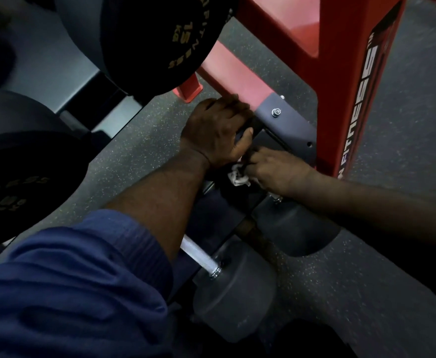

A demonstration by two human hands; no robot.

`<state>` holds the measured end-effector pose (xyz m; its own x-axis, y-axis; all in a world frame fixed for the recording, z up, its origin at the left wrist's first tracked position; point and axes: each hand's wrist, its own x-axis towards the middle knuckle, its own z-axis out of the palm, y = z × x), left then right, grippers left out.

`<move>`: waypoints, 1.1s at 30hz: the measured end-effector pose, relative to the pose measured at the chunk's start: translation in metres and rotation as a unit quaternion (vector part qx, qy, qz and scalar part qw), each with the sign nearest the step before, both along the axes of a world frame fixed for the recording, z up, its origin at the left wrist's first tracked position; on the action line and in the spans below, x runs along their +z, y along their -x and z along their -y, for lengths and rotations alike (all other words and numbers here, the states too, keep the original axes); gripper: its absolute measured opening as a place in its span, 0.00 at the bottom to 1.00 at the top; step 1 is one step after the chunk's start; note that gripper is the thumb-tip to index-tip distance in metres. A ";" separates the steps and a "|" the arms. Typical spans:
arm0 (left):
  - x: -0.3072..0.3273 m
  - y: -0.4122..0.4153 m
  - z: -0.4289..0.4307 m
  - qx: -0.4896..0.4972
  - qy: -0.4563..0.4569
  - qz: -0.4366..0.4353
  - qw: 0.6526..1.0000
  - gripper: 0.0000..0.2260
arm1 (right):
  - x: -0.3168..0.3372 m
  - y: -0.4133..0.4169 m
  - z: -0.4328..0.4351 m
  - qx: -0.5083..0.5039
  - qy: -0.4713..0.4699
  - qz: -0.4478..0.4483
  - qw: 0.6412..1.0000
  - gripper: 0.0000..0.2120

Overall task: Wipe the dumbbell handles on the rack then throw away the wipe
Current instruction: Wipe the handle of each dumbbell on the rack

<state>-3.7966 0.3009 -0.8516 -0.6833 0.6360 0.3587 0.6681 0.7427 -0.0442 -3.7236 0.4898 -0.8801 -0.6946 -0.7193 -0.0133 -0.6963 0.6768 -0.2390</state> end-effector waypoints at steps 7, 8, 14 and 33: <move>0.001 0.000 0.001 0.001 -0.003 0.002 1.000 0.20 | 0.005 -0.006 -0.022 -0.331 0.062 0.184 0.923 0.06; 0.001 0.000 0.001 -0.003 -0.004 0.001 1.000 0.20 | 0.006 -0.002 -0.014 -0.340 0.065 0.203 0.916 0.07; 0.004 -0.002 -0.001 -0.008 -0.007 -0.003 1.000 0.19 | -0.001 0.005 -0.002 -0.429 0.184 0.365 0.806 0.18; 0.002 -0.001 0.001 -0.010 -0.017 0.001 1.000 0.20 | -0.022 0.032 0.016 -0.467 0.347 0.536 0.611 0.13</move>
<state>-3.7954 0.3003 -0.8496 -0.6714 0.6370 0.3788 0.6825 0.7307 -0.0190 -3.7551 0.4738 -0.9016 -0.6663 -0.1072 -0.7379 0.7254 0.1357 -0.6748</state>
